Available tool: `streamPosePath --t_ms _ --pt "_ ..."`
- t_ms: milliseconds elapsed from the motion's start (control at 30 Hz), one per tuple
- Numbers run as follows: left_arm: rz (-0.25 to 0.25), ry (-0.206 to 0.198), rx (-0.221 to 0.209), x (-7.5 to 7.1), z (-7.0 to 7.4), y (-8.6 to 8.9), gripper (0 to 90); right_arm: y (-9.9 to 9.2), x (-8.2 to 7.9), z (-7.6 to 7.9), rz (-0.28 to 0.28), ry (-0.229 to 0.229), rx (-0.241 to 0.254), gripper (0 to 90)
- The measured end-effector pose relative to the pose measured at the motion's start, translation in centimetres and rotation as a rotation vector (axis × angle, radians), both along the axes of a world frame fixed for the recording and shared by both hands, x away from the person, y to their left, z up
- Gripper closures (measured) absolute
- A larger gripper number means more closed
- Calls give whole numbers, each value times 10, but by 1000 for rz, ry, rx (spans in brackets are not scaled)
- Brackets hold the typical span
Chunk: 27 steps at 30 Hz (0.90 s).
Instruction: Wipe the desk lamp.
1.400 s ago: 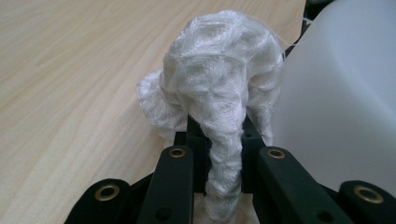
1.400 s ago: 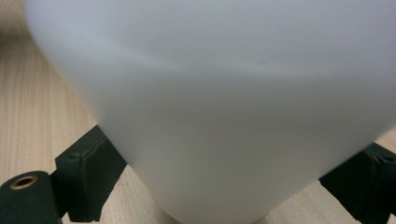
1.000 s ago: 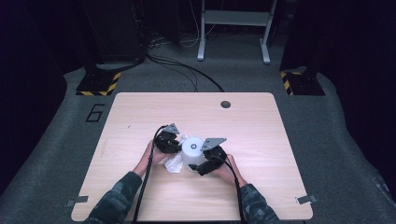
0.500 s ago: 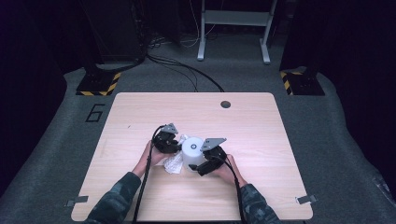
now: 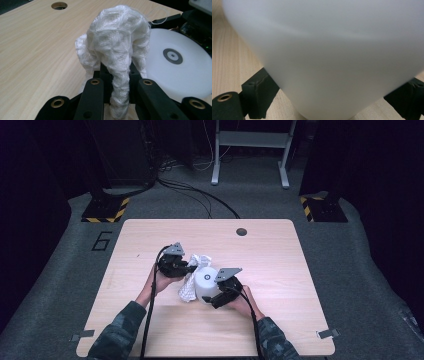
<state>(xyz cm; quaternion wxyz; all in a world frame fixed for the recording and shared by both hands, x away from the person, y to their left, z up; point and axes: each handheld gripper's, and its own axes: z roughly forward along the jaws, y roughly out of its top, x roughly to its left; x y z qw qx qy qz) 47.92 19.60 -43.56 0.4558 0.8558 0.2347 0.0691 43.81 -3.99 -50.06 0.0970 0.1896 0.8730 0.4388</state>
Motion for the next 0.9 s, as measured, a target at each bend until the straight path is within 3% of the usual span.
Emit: streamPosePath --t_ms 67,100,233,400,567,667,733,900 --pt "-8 0 16 2 3 -2 812 0 0 0 -1 2 0 83" --pt "-3 -19 21 2 3 -4 812 0 0 0 -1 -1 -1 83" --pt "7 -12 26 2 4 -5 811 0 0 0 -3 1 -1 83" --pt "43 -36 36 -2 8 -1 811 1 0 0 -3 0 -5 81" --pt "78 -54 39 -7 14 9 810 2 0 1 -7 -17 -12 79" --pt "98 -64 27 -12 19 18 810 0 0 2 -7 -10 -8 62" --pt "114 -74 34 -14 23 24 809 -1 -2 5 0 -5 8 2" --pt "142 -90 26 -22 30 37 808 -3 -5 9 -2 4 5 0"
